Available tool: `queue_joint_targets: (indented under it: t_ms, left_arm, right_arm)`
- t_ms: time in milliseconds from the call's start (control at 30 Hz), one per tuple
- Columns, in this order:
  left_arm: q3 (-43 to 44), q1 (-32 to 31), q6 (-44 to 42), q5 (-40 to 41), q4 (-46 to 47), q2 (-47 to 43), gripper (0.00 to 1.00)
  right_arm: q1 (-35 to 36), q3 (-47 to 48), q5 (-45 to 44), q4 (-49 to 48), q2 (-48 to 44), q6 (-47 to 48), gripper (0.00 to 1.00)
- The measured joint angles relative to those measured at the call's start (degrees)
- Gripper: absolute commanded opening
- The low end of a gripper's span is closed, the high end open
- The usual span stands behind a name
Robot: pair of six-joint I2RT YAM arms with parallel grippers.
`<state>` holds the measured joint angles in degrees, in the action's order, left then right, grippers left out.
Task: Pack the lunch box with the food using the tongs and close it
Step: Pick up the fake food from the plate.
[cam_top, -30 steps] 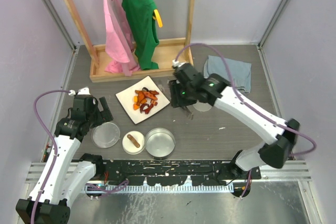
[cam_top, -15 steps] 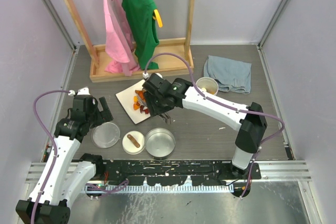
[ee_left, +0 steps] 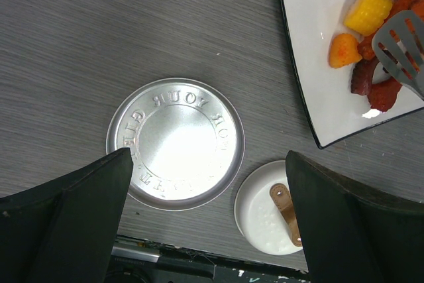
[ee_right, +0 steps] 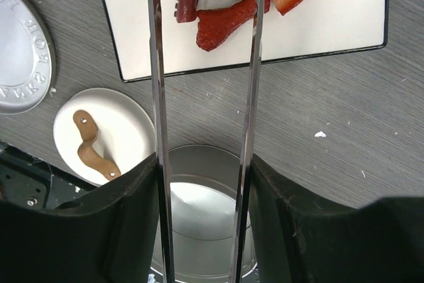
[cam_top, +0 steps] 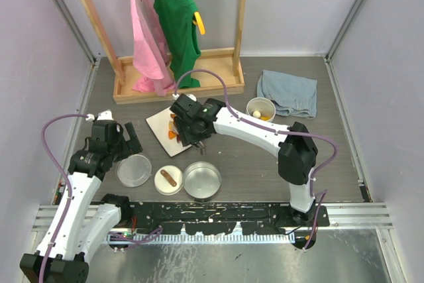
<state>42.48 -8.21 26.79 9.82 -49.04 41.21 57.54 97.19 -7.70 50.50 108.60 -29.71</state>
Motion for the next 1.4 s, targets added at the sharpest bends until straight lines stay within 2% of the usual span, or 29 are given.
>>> queue_joint_targets:
  t_ms: [300, 433, 1033, 1400]
  left_arm:
    - [0.0, 0.0, 0.0, 0.0, 0.0, 0.0, 1.0]
    - [0.0, 0.0, 0.0, 0.0, 0.0, 0.0, 1.0]
    - [0.0, 0.0, 0.0, 0.0, 0.0, 0.0, 1.0]
    - [0.0, 0.0, 0.0, 0.0, 0.0, 0.1, 1.0]
  right_arm:
    - [0.0, 0.2, -1.4, -0.2, 2.2, -0.3, 0.4]
    - [0.1, 0.2, -1.9, -0.5, 2.1, -0.4, 0.37]
    - [-0.8, -8.8, -2.1, -3.1, -11.0, -0.5, 0.36]
    - [-6.1, -12.6, -2.8, -2.1, -21.3, -0.6, 0.36]
